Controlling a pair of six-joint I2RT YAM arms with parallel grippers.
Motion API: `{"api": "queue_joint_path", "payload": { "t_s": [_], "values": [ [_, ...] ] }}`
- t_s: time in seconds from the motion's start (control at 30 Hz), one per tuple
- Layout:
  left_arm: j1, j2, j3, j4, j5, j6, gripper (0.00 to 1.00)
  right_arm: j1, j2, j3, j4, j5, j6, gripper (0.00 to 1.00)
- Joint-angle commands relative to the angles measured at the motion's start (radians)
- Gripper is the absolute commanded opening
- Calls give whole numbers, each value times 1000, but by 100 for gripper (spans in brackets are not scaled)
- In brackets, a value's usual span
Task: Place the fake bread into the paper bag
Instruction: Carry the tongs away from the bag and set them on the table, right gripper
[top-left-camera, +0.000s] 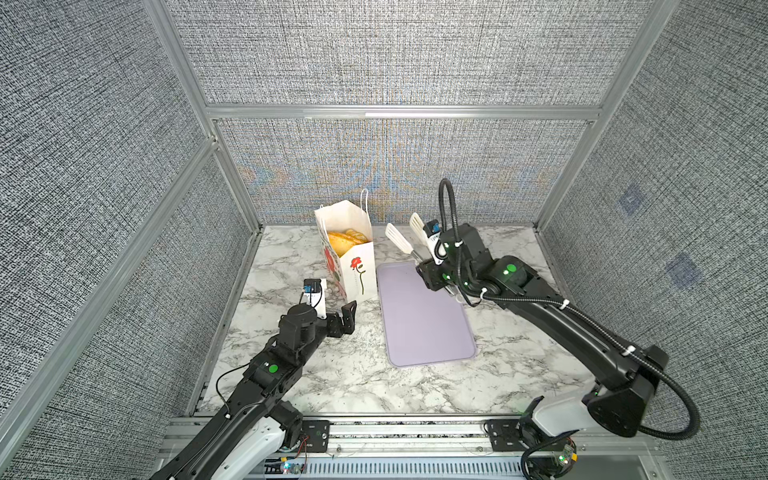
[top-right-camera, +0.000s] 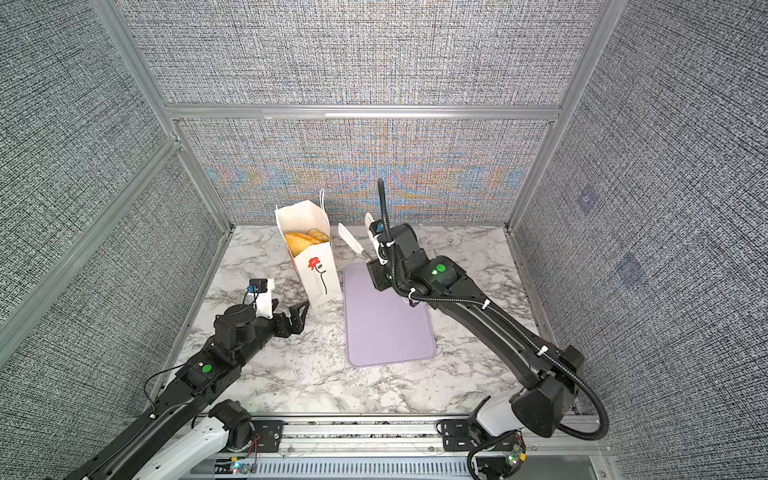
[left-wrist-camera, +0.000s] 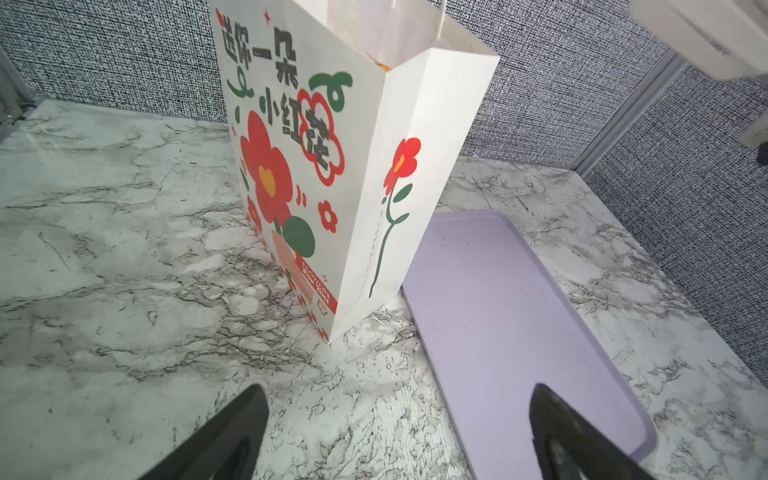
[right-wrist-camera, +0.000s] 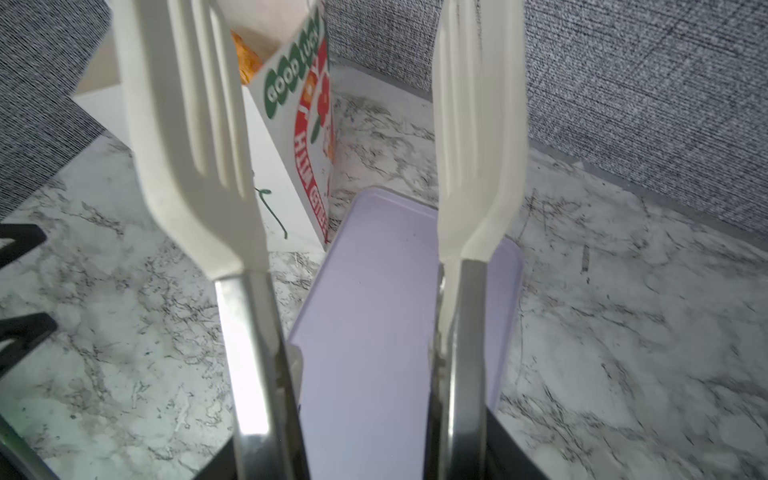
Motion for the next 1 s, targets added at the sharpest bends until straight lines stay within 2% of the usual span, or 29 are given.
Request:
{"api": "queue_joint_path", "payload": {
  "t_s": [0.0, 0.3, 0.67, 0.97],
  "values": [
    [-1, 4, 0, 48, 30, -26, 99, -29, -54, -72, 64, 55, 26, 56],
    [-7, 60, -24, 123, 59, -46, 99, -135, -170, -283, 61, 112, 70, 55],
    [-24, 121, -31, 176, 76, -51, 99, -263, -220, -450, 105, 143, 107, 56],
    [-33, 151, -36, 203, 85, -53, 99, -361, -247, -535, 123, 103, 127, 56]
  ]
}}
